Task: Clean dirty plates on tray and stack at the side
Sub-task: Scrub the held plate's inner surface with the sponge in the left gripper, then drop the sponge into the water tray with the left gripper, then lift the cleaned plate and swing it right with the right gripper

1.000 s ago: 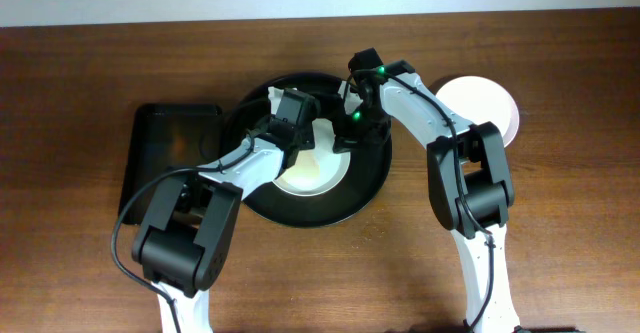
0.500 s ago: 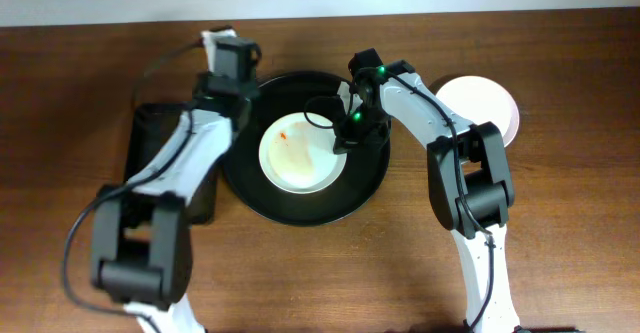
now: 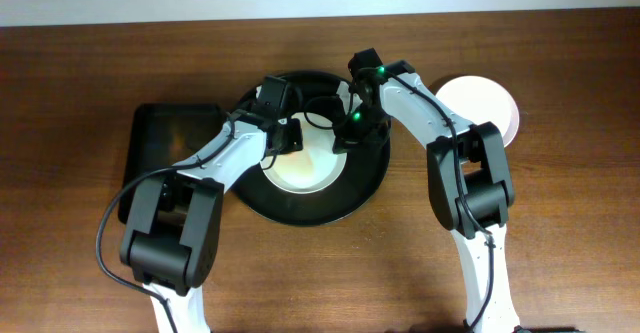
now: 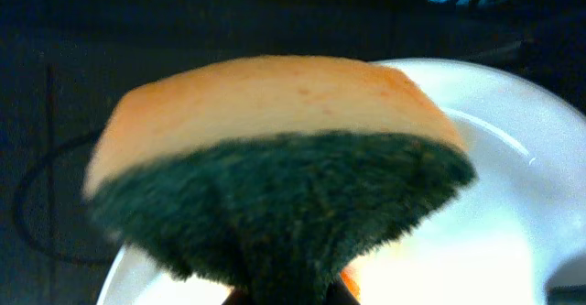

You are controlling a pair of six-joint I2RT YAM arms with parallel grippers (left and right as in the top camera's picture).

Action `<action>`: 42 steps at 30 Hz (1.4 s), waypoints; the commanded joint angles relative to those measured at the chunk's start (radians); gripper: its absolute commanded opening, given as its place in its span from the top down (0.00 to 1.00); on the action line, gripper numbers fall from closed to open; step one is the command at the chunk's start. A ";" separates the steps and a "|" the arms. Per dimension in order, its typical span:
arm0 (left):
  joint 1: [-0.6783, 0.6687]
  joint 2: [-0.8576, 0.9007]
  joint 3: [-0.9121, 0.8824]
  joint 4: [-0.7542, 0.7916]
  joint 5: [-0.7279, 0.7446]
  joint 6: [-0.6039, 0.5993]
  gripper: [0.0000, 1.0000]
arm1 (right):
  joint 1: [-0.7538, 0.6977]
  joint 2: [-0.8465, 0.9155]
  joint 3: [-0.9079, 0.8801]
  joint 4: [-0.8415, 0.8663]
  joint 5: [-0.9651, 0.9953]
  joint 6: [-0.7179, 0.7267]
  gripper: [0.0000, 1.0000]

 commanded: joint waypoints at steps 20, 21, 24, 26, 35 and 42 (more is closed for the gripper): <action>0.170 -0.402 0.114 -0.112 -0.339 0.055 0.99 | -0.028 -0.041 0.113 -0.105 0.028 -0.090 0.60; 0.188 -0.416 0.114 -0.166 -0.313 0.055 0.93 | -0.028 -0.056 0.166 -0.153 0.037 -0.106 0.45; 0.302 -0.417 0.114 -0.336 -0.143 0.055 0.75 | -0.027 -0.066 0.240 -0.264 0.192 -0.055 0.33; 0.348 -0.417 0.114 -0.378 -0.127 0.056 0.75 | -0.026 -0.065 0.215 -0.274 0.219 -0.040 0.33; 0.403 -0.417 0.113 -0.479 -0.048 0.097 0.73 | 0.087 -0.060 0.001 -0.101 0.277 0.087 0.42; 0.403 -0.417 0.075 -0.541 -0.048 0.097 0.69 | 0.138 -0.053 -0.108 0.069 0.361 0.122 0.57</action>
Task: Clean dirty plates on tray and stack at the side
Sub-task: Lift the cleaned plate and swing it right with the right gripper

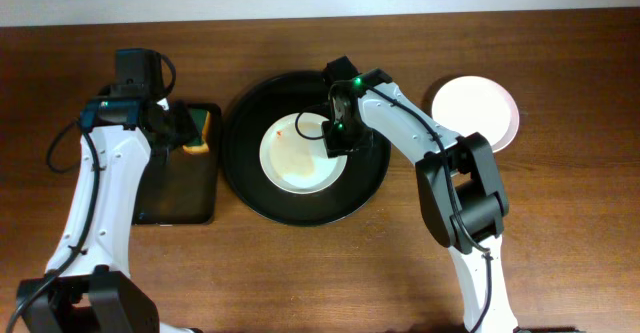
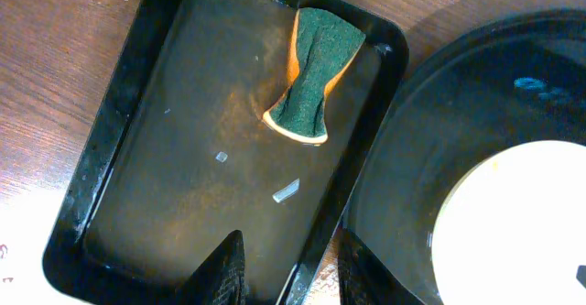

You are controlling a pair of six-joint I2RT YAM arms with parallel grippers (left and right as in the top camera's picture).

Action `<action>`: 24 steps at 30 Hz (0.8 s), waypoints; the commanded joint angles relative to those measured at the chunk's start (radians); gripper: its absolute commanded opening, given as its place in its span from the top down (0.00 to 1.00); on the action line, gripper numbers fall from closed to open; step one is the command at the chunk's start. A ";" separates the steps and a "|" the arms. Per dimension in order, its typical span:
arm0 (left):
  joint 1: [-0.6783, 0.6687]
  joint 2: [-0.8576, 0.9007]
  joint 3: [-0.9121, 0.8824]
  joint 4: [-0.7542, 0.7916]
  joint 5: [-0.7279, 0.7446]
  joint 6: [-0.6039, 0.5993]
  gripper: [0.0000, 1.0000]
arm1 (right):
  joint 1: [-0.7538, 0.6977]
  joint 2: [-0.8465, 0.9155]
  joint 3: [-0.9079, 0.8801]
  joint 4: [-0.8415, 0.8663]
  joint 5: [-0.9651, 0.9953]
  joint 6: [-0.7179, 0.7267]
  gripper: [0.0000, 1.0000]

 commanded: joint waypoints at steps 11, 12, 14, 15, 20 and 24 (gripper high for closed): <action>0.002 -0.022 -0.057 -0.005 0.010 0.012 0.67 | -0.010 -0.014 0.342 -0.277 0.203 -0.076 0.96; 0.002 -0.022 -0.057 -0.005 0.010 0.012 0.67 | -0.010 -0.014 0.373 -0.319 0.222 -0.099 0.96; 0.002 -0.022 -0.057 -0.005 0.010 0.012 0.63 | -0.010 -0.014 0.411 -0.401 0.257 -0.155 0.96; 0.002 -0.022 -0.057 -0.005 0.011 0.012 0.63 | -0.010 -0.014 0.421 -0.433 0.293 -0.155 0.96; 0.002 -0.022 -0.057 -0.006 0.011 0.012 0.63 | -0.010 -0.014 0.509 -0.589 0.509 -0.172 0.96; 0.002 -0.022 -0.057 -0.006 0.011 0.012 0.63 | 0.005 -0.014 0.549 -0.620 0.660 -0.212 0.96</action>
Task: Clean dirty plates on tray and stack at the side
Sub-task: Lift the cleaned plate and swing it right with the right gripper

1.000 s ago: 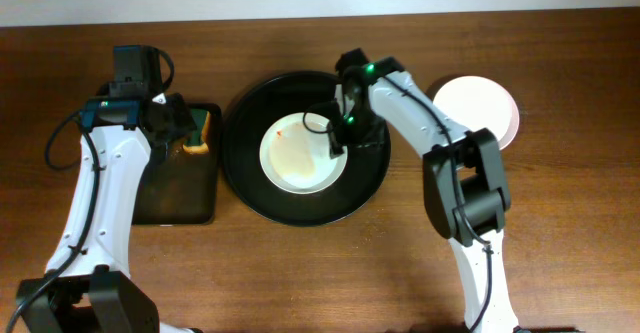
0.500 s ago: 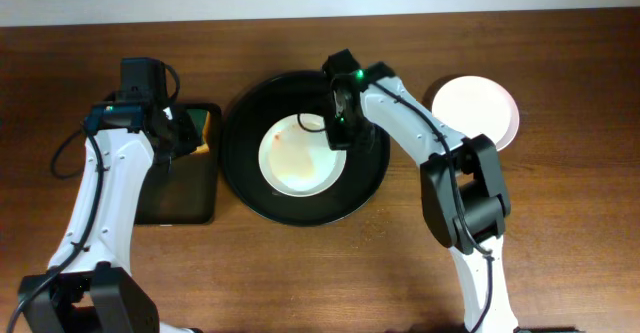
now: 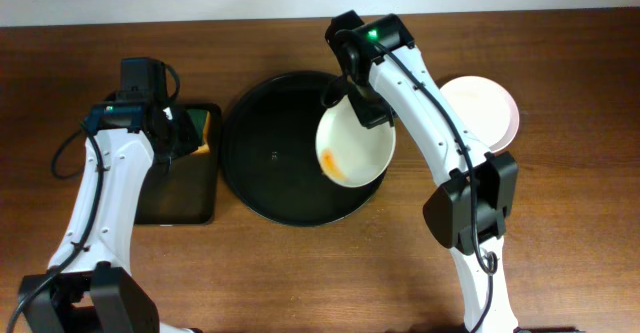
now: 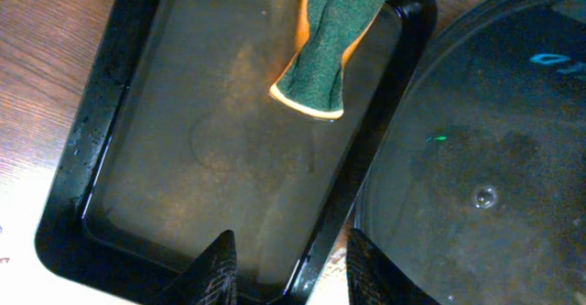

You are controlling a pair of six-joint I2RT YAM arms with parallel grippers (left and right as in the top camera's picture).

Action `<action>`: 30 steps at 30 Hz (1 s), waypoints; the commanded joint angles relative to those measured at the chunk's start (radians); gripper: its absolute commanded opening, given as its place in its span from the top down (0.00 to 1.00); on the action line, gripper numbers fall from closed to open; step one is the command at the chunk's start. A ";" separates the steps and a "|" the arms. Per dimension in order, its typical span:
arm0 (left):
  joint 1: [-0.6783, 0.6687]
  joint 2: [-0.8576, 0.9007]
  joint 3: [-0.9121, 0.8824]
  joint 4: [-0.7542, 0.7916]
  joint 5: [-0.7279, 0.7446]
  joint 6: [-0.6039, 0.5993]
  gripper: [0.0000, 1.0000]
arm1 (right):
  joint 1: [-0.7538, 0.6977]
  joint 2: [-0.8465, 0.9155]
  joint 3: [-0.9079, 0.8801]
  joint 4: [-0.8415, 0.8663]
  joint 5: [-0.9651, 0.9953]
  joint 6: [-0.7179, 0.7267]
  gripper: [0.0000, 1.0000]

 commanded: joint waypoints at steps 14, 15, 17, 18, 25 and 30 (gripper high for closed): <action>0.002 -0.022 -0.008 -0.003 0.011 0.012 0.63 | 0.365 -0.003 0.050 0.327 0.749 -0.116 0.96; 0.002 -0.022 -0.008 -0.002 0.010 0.012 0.63 | 0.365 -0.003 0.050 0.334 0.750 -0.116 0.96; 0.002 -0.022 -0.008 -0.002 0.010 0.012 0.63 | 0.366 -0.003 0.050 0.333 0.776 -0.089 0.96; 0.002 -0.022 -0.008 -0.002 0.010 0.011 0.63 | 0.369 -0.003 0.050 0.334 0.799 -0.075 0.96; 0.002 -0.022 -0.008 -0.003 0.011 0.011 0.53 | 0.369 -0.003 0.050 0.344 0.752 -0.045 0.96; 0.002 -0.022 -0.008 -0.006 0.010 0.011 0.30 | 0.259 -0.008 0.068 0.316 0.550 -0.018 0.96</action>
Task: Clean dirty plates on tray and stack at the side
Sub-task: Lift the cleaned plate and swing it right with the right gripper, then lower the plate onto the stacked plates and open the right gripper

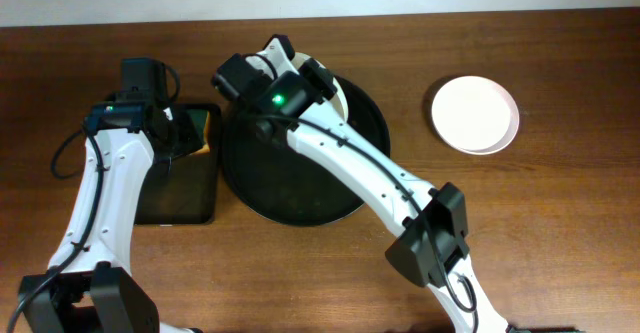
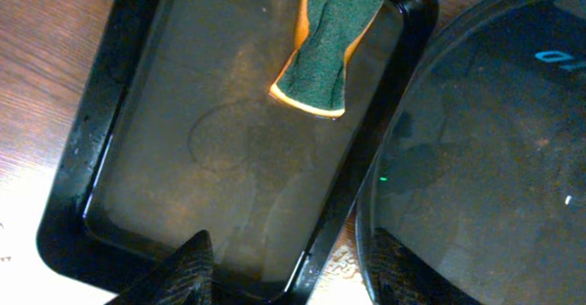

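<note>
My right gripper [image 1: 305, 73] hangs over the far left rim of the round black tray [image 1: 300, 188]. It is shut on the dirty white plate [image 1: 338, 95], which is tilted and mostly covered by the arm. Only white edges of that plate show. A clean white plate [image 1: 475, 113] lies on the table at the right. My left gripper [image 1: 165, 138] [image 2: 288, 282] is open and empty above the rectangular black tray [image 2: 101, 140]. The green and orange sponge [image 2: 328, 44] lies at that tray's far end.
The right arm stretches across the round tray from the bottom right. In the left wrist view the round tray [image 2: 494, 158] is wet and bare, right next to the rectangular tray. Brown wooden table [image 1: 560, 233] lies all around.
The right arm has moved with the plate from the round tray's right side to its far left rim. The left gripper's fingers stand a little wider apart over the rectangular tray.
First my left gripper held the sponge on the plate in the round tray, with the right gripper at the plate's rim. Then the sponge lay in the rectangular tray and the left gripper was open above it. The right gripper then held the stained plate up, and now holds it far left.
</note>
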You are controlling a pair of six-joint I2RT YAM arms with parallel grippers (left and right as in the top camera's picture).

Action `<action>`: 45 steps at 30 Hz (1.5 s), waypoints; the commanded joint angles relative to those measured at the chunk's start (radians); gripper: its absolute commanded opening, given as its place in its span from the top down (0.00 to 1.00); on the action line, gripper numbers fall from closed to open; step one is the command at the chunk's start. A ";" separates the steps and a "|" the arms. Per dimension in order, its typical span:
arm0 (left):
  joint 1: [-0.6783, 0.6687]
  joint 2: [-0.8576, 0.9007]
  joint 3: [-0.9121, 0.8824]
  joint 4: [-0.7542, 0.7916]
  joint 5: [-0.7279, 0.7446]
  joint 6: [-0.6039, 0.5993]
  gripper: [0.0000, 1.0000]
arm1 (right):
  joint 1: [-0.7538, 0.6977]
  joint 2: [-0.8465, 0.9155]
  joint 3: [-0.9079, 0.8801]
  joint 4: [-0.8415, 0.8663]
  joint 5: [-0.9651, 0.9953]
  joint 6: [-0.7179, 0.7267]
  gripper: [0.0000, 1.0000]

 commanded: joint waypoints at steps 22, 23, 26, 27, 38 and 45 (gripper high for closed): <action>0.002 -0.022 -0.008 -0.001 0.010 0.006 0.01 | -1.165 -0.011 -0.308 -0.033 -1.247 0.019 0.83; 0.002 -0.022 -0.008 -0.001 0.010 0.006 0.01 | -1.166 -0.011 -0.308 -0.033 -1.228 0.018 0.75; 0.002 -0.022 -0.008 -0.001 0.010 0.006 0.01 | -1.168 -0.011 -0.276 -0.034 -1.217 0.018 0.52; 0.002 -0.022 -0.008 -0.001 0.010 0.006 0.01 | -1.167 -0.011 -0.225 -0.077 -1.226 0.018 0.49; 0.002 -0.022 -0.008 -0.001 0.010 0.006 0.01 | -0.926 0.003 -0.132 -0.152 -1.228 -0.116 0.38; 0.002 -0.022 -0.008 -0.002 0.010 0.006 0.01 | -0.930 0.001 -0.334 0.050 -1.219 -0.151 0.48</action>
